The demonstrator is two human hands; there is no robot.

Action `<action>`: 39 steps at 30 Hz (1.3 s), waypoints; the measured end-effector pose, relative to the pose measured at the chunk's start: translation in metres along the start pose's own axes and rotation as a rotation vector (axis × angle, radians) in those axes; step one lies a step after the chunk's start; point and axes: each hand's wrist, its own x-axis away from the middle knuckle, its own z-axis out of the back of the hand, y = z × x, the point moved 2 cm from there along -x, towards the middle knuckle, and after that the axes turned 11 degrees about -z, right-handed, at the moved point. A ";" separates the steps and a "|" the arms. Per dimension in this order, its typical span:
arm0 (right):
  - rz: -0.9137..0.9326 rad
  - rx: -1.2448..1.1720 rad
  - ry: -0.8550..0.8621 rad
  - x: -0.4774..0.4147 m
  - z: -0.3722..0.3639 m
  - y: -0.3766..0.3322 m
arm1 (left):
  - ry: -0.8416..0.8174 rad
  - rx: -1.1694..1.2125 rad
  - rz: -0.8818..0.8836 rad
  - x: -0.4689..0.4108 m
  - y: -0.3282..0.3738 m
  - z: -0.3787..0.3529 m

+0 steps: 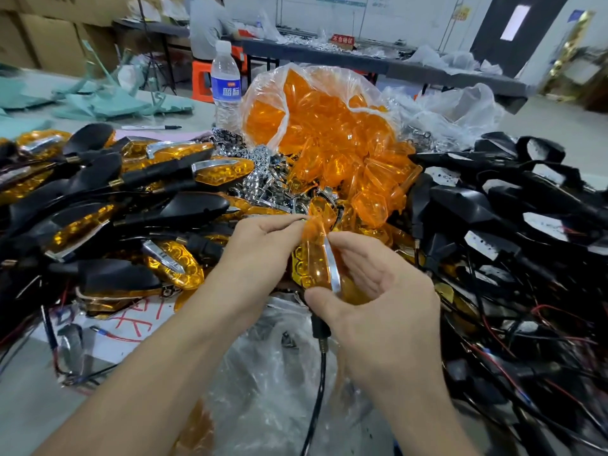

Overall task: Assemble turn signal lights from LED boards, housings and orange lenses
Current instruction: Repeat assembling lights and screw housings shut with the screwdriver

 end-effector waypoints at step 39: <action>-0.121 -0.194 -0.053 -0.009 0.012 0.007 | -0.199 0.302 0.052 0.001 0.002 0.010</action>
